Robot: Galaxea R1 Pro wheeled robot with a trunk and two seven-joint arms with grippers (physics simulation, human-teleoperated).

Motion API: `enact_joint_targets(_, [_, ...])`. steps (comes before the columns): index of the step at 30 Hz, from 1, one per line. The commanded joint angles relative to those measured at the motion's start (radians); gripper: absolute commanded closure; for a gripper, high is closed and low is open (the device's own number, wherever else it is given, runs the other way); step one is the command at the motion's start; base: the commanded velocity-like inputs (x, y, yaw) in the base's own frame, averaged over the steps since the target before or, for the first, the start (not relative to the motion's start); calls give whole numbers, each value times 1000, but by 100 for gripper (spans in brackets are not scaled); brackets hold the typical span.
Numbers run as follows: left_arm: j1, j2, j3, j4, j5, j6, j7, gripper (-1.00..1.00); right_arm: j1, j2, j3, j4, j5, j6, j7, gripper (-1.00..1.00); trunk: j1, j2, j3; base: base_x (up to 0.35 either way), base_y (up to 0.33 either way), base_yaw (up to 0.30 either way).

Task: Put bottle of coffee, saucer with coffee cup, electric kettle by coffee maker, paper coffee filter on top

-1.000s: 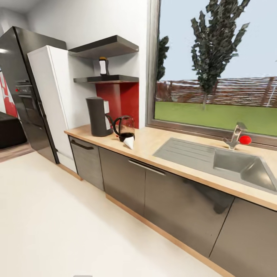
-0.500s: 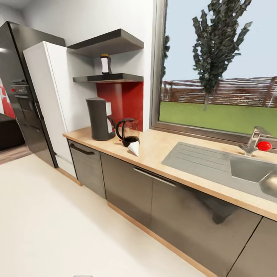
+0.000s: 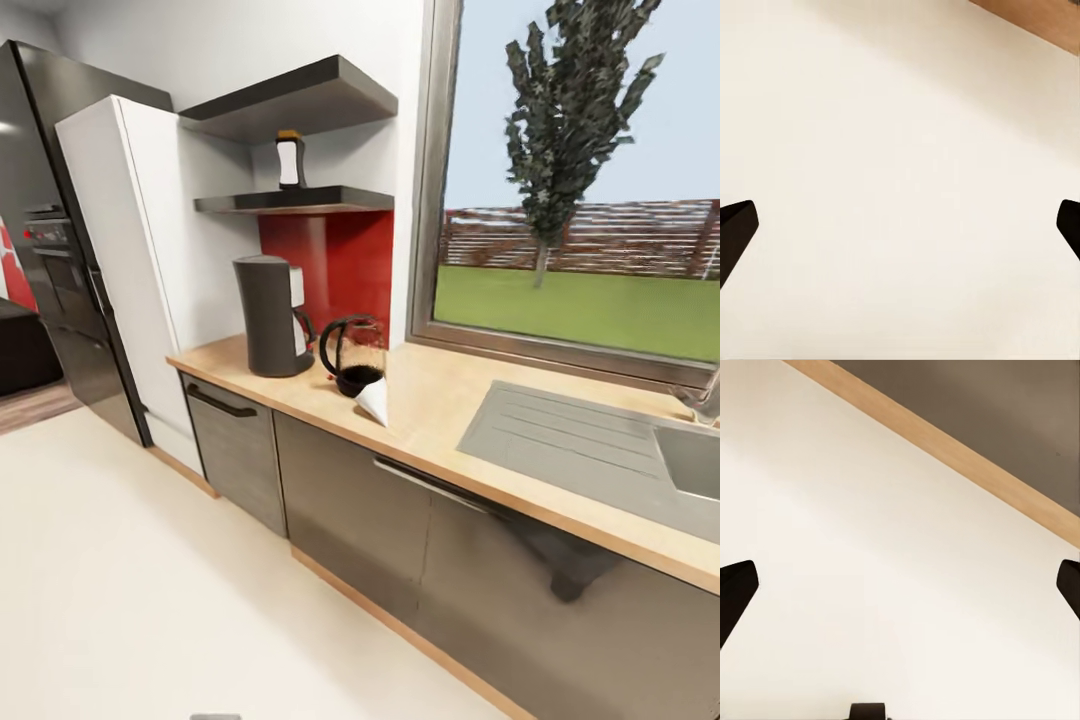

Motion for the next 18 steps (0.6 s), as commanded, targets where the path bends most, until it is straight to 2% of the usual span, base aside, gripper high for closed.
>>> enact_joint_targets(1, [-1, 0, 0, 1, 1, -11, 0, -100, 0, 0, 0, 0, 0, -3, 0, -100, 0, 0, -1, 287, 228, 0])
enact_joint_targets(18, [-1, 0, 0, 1, 2, -20, 0, -100, 0, 0, -1, 0, 0, -3, 0, -100, 0, 0, -1, 273, 239, 0])
